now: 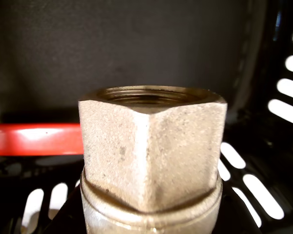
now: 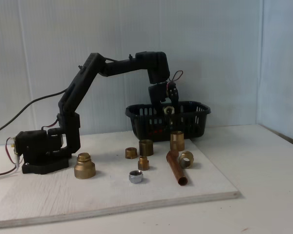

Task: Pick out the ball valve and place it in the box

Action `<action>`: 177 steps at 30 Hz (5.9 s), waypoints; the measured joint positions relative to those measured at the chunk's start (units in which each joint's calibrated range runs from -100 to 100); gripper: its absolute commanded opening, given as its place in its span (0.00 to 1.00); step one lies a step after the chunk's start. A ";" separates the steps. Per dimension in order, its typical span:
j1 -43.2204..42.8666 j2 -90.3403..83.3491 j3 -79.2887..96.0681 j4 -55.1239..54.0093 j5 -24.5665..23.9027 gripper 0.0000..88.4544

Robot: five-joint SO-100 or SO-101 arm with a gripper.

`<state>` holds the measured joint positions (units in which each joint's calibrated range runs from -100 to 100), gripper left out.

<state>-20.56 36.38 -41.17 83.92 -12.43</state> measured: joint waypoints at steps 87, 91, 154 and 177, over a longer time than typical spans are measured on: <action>-0.89 -0.34 -8.90 14.88 -0.26 0.01; -0.89 -4.24 -3.54 14.88 -0.31 0.01; -5.26 -27.45 52.56 -11.52 0.21 0.01; -5.26 -48.62 66.73 -11.69 0.21 0.01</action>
<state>-25.82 -12.24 25.56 72.23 -12.22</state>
